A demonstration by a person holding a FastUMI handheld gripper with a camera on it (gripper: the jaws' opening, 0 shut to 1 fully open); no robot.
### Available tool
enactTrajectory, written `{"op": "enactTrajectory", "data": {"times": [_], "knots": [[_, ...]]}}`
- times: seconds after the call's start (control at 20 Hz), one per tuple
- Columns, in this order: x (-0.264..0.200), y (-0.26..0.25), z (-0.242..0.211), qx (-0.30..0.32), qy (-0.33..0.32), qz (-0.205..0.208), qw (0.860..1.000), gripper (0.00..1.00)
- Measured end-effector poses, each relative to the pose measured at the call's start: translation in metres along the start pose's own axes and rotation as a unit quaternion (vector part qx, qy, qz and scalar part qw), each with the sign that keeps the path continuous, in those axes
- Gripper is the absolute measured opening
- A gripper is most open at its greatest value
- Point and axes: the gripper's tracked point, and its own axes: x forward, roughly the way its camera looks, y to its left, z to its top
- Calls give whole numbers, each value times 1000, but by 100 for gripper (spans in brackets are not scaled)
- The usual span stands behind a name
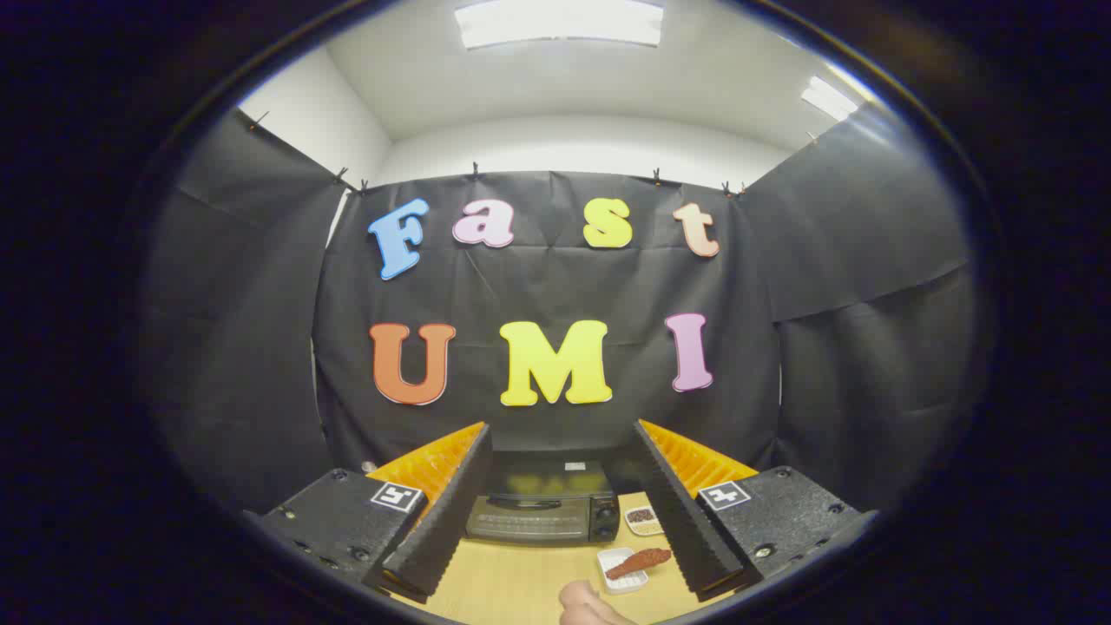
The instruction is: Open the toaster oven, put the food inside, and close the toaster oven door.
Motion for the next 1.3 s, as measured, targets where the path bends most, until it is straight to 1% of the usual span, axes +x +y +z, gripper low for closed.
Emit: {"op": "enactTrajectory", "data": {"times": [0.1, 0.25, 0.7, 0.85, 1.0, 1.15, 1.2, 1.3], "knots": [[0, -3, 5, 10, -13, -4, 1000, 100], [-1, -10, 6, 5, -23, -13, 1000, 100], [12, -11, -15, 5, 1, -14, 1000, 100], [24, -9, -24, 2, 4, -11, 1000, 100], [50, 3, -38, -7, 0, 6, 1000, 100], [85, 5, -67, -39, 15, 3, 999, 100], [97, 12, -80, -40, 25, 9, 999, 100], [119, 23, -109, -23, 55, 30, 998, 100]]}}
